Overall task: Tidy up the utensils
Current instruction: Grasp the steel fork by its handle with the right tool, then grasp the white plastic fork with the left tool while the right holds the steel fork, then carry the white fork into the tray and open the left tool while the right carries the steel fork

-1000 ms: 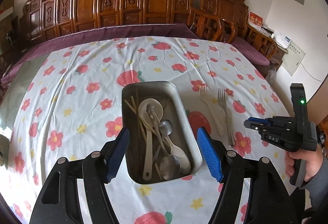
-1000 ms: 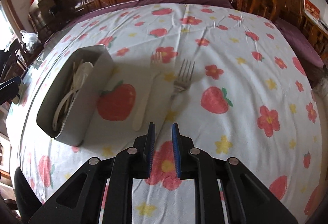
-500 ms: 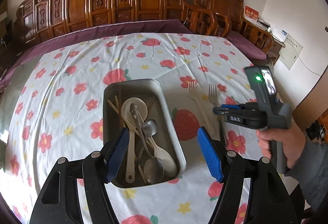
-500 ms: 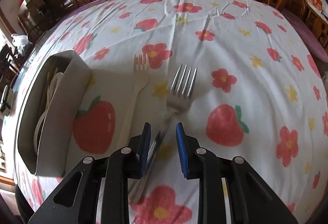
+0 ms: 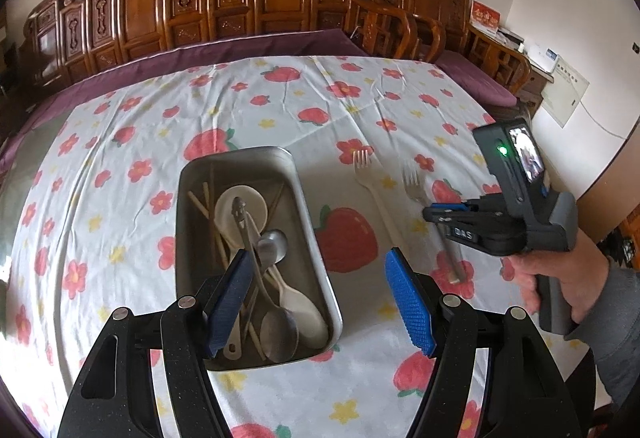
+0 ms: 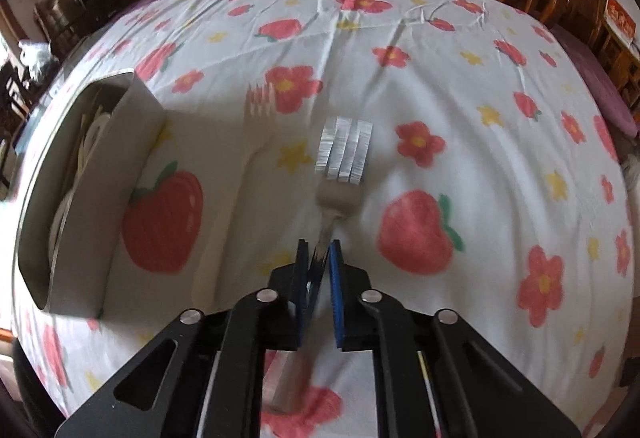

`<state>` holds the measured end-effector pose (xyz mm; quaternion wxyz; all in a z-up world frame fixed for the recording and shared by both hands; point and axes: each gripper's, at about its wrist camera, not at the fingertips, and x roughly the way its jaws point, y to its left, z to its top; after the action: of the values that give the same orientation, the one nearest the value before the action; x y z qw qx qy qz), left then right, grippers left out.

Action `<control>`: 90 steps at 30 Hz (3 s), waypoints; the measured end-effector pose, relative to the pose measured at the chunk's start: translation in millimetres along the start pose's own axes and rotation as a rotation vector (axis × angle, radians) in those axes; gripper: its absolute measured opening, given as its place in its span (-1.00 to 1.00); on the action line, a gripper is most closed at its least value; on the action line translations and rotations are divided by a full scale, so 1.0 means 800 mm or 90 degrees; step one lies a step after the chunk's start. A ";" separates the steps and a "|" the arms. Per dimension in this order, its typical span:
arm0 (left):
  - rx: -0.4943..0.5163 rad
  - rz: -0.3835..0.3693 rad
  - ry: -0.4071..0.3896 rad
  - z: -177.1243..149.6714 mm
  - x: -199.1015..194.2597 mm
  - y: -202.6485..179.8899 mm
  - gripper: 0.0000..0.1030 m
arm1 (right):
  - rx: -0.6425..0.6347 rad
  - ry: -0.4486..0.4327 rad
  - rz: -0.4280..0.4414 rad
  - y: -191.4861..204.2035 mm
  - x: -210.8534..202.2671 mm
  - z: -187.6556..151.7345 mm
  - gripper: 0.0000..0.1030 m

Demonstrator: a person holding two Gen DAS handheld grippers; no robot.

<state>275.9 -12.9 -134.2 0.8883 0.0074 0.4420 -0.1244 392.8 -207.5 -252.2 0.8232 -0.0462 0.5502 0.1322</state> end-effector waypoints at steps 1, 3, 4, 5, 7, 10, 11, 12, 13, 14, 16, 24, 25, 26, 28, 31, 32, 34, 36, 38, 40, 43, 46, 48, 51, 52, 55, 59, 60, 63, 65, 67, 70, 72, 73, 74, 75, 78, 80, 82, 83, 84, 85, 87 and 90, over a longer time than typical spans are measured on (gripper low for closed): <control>0.002 -0.001 0.001 0.001 0.001 -0.003 0.28 | -0.004 -0.002 -0.003 -0.003 -0.003 -0.005 -0.84; 0.005 -0.002 0.002 0.002 0.004 -0.007 0.28 | -0.005 0.000 -0.006 -0.012 -0.008 -0.014 -0.84; 0.006 -0.003 0.003 0.002 0.006 -0.010 0.28 | -0.008 -0.001 -0.011 -0.015 -0.011 -0.019 -0.85; 0.007 -0.004 0.004 0.003 0.008 -0.011 0.28 | -0.012 -0.003 -0.017 -0.018 -0.013 -0.024 -0.85; 0.011 -0.004 0.005 0.005 0.012 -0.016 0.28 | -0.012 -0.005 -0.020 -0.027 -0.017 -0.032 -0.85; 0.020 -0.006 0.010 0.012 0.022 -0.028 0.28 | -0.010 -0.012 -0.026 -0.037 -0.024 -0.041 -0.85; 0.024 -0.006 0.012 0.014 0.026 -0.031 0.28 | -0.009 -0.015 -0.027 -0.039 -0.026 -0.043 -0.85; 0.028 -0.004 0.015 0.016 0.030 -0.036 0.28 | -0.008 -0.019 -0.030 -0.042 -0.028 -0.045 -0.85; 0.031 -0.003 0.017 0.018 0.034 -0.040 0.28 | -0.007 -0.023 -0.032 -0.044 -0.029 -0.047 -0.85; 0.033 -0.004 0.021 0.021 0.040 -0.044 0.28 | -0.007 -0.024 -0.032 -0.046 -0.029 -0.048 -0.85; 0.035 -0.007 0.030 0.026 0.051 -0.051 0.28 | -0.009 -0.025 -0.030 -0.047 -0.028 -0.050 -0.85; 0.057 -0.002 0.069 0.042 0.101 -0.076 0.28 | -0.004 -0.040 -0.004 -0.056 -0.027 -0.061 -0.84; 0.056 -0.005 0.076 0.046 0.108 -0.078 0.28 | -0.004 -0.043 -0.004 -0.056 -0.027 -0.062 -0.84; 0.054 -0.008 0.082 0.050 0.115 -0.079 0.28 | -0.006 -0.048 -0.005 -0.056 -0.027 -0.064 -0.84; 0.054 -0.010 0.090 0.057 0.126 -0.084 0.20 | -0.011 -0.057 -0.009 -0.055 -0.027 -0.067 -0.84; 0.053 -0.012 0.116 0.069 0.149 -0.091 0.04 | -0.019 -0.068 -0.019 -0.051 -0.026 -0.070 -0.84; 0.053 -0.010 0.123 0.073 0.157 -0.092 -0.03 | -0.022 -0.072 -0.024 -0.050 -0.026 -0.071 -0.84; 0.054 -0.006 0.137 0.078 0.173 -0.095 -0.12 | -0.020 -0.076 -0.025 -0.050 -0.026 -0.071 -0.83; 0.050 -0.002 0.152 0.081 0.186 -0.095 -0.26 | -0.018 -0.080 -0.020 -0.052 -0.026 -0.072 -0.83; 0.043 0.001 0.173 0.081 0.201 -0.093 -0.35 | -0.017 -0.082 -0.018 -0.053 -0.026 -0.072 -0.83; 0.035 0.006 0.189 0.081 0.212 -0.092 -0.45 | -0.015 -0.083 -0.017 -0.053 -0.027 -0.072 -0.83; 0.034 0.020 0.204 0.078 0.226 -0.093 -0.49 | -0.015 -0.085 -0.015 -0.053 -0.026 -0.072 -0.83; 0.025 0.024 0.205 0.077 0.230 -0.090 -0.57 | -0.010 -0.082 -0.011 -0.054 -0.026 -0.071 -0.83; 0.030 0.031 0.202 0.077 0.232 -0.092 -0.62 | -0.004 -0.080 -0.007 -0.055 -0.026 -0.071 -0.83; 0.033 0.034 0.197 0.078 0.235 -0.092 -0.89 | 0.003 -0.076 -0.003 -0.056 -0.026 -0.070 -0.83; 0.031 0.029 0.199 0.080 0.234 -0.091 -0.89 | 0.006 -0.074 -0.002 -0.056 -0.027 -0.071 -0.83; 0.046 0.029 0.187 0.078 0.227 -0.093 -0.89 | 0.013 -0.069 0.009 -0.056 -0.029 -0.071 -0.84; 0.049 0.021 0.166 0.080 0.207 -0.093 -0.90 | 0.017 -0.069 0.022 -0.052 -0.033 -0.076 -0.84; 0.050 0.021 0.159 0.080 0.200 -0.094 -0.90 | 0.019 -0.072 0.024 -0.051 -0.035 -0.077 -0.84; 0.051 0.017 0.140 0.080 0.178 -0.092 -0.90 | 0.025 -0.082 0.034 -0.045 -0.046 -0.078 -0.84; 0.050 0.015 0.128 0.082 0.164 -0.091 -0.90 | 0.021 -0.088 0.034 -0.040 -0.054 -0.076 -0.84; 0.046 0.011 0.115 0.083 0.146 -0.089 -0.90 | 0.017 -0.098 0.035 -0.034 -0.065 -0.073 -0.84; 0.046 0.011 0.097 0.085 0.124 -0.086 -0.90 | 0.013 -0.112 0.037 -0.026 -0.082 -0.069 -0.84; 0.048 0.013 0.084 0.086 0.108 -0.083 -0.90 | 0.011 -0.117 0.038 -0.021 -0.090 -0.066 -0.84; 0.048 0.013 0.079 0.086 0.101 -0.081 -0.90 | 0.009 -0.122 0.039 -0.017 -0.096 -0.065 -0.84; 0.046 0.013 0.074 0.086 0.093 -0.078 -0.90 | 0.007 -0.125 0.039 -0.015 -0.100 -0.063 -0.84; 0.045 0.013 0.069 0.086 0.086 -0.075 -0.89 | 0.006 -0.128 0.040 -0.011 -0.104 -0.062 -0.84; 0.041 0.011 0.057 0.084 0.066 -0.066 -0.89 | -0.002 -0.135 0.042 0.001 -0.115 -0.058 -0.84; 0.039 0.011 0.049 0.082 0.053 -0.059 -0.89 | -0.008 -0.139 0.044 0.010 -0.122 -0.056 -0.84; 0.036 0.011 0.043 0.081 0.044 -0.051 -0.89 | -0.014 -0.144 0.046 0.020 -0.129 -0.053 -0.84; 0.034 0.011 0.040 0.081 0.039 -0.047 -0.90 | -0.017 -0.146 0.048 0.024 -0.131 -0.051 -0.84; 0.033 0.012 0.038 0.080 0.036 -0.044 -0.89 | -0.021 -0.148 0.049 0.029 -0.133 -0.049 -0.84; 0.033 0.015 0.033 0.079 0.030 -0.038 -0.89 | -0.025 -0.150 0.051 0.035 -0.137 -0.047 -0.84; 0.033 0.021 0.028 0.077 0.024 -0.031 -0.89 | -0.032 -0.155 0.055 0.045 -0.141 -0.044 -0.84; 0.026 0.025 0.025 0.071 0.015 -0.016 -0.89 | -0.043 -0.161 0.062 0.061 -0.147 -0.037 -0.84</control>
<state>324.5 -34.5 -107.9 0.8814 0.0369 0.4565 -0.1159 310.5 -186.7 -152.3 0.8765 -0.0301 0.4390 0.1951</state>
